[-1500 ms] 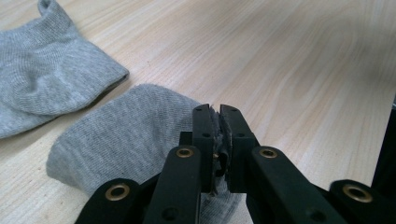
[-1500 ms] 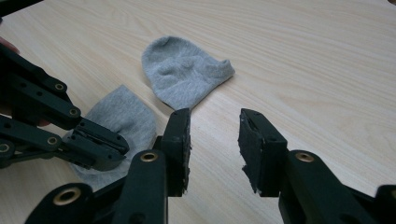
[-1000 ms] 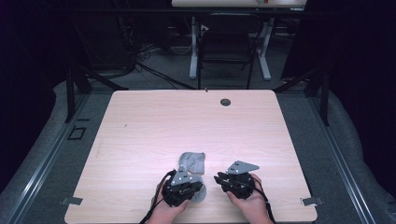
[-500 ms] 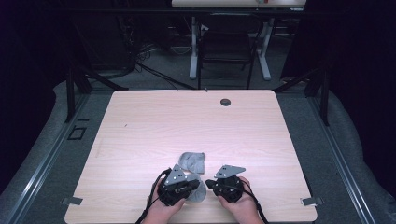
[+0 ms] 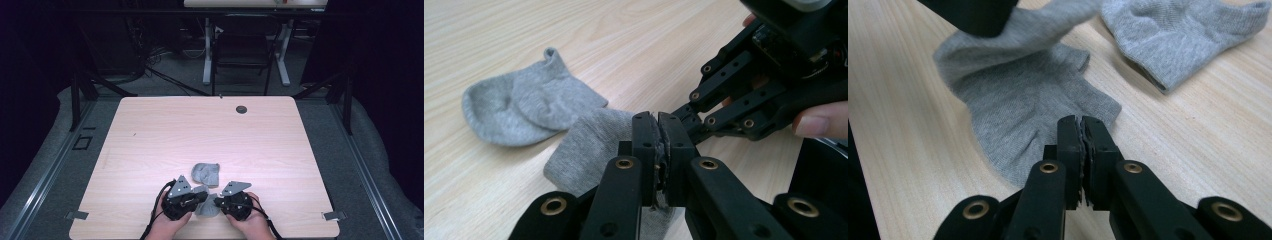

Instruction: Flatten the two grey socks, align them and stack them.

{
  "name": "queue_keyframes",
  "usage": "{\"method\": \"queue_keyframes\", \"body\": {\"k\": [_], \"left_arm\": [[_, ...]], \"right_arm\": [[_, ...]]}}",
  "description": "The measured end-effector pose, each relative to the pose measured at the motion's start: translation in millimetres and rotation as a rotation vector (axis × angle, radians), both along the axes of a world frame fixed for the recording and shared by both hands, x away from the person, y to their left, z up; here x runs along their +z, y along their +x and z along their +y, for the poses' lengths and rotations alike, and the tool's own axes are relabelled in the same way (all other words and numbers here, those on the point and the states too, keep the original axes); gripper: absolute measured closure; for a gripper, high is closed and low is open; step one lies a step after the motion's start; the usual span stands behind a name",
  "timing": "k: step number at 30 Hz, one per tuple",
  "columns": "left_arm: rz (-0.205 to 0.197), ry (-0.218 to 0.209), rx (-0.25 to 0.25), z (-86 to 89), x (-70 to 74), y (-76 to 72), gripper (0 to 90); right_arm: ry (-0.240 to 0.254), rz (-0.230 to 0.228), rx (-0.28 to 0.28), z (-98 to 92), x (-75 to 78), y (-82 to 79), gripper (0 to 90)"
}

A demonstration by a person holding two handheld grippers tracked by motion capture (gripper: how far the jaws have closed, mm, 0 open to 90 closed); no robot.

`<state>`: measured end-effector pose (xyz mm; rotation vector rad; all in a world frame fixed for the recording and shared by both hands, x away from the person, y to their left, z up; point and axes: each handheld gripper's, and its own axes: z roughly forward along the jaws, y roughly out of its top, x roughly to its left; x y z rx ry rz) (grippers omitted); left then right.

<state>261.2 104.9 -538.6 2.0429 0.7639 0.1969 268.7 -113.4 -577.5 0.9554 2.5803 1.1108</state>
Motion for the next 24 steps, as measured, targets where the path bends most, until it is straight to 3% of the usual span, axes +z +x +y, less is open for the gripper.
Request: {"method": "queue_keyframes", "body": {"k": [4, 13, 18, 21, 24], "left_arm": [[0.001, -0.001, 0.019, 10.2, 0.5, -0.6, 87.3], [0.03, 0.056, 0.047, 33.9, -3.1, -2.4, 86.9], [0.041, 0.064, 0.088, 44.7, -6.5, -2.7, 87.0], [0.084, 0.055, 0.109, 52.3, -7.7, -1.3, 87.2], [0.079, 0.039, 0.132, 57.9, -4.0, -0.1, 85.6]], "right_arm": [[-0.006, 0.006, -0.009, -1.0, 0.4, -0.7, 86.5], [-0.02, 0.005, -0.029, -5.3, 1.8, -2.5, 86.4], [-0.034, 0.005, -0.041, -6.2, 2.6, -4.3, 86.3], [-0.038, 0.0, -0.043, -5.7, 2.7, -5.4, 86.2], [-0.049, -0.007, -0.04, -5.3, 3.2, -5.7, 86.1]]}}
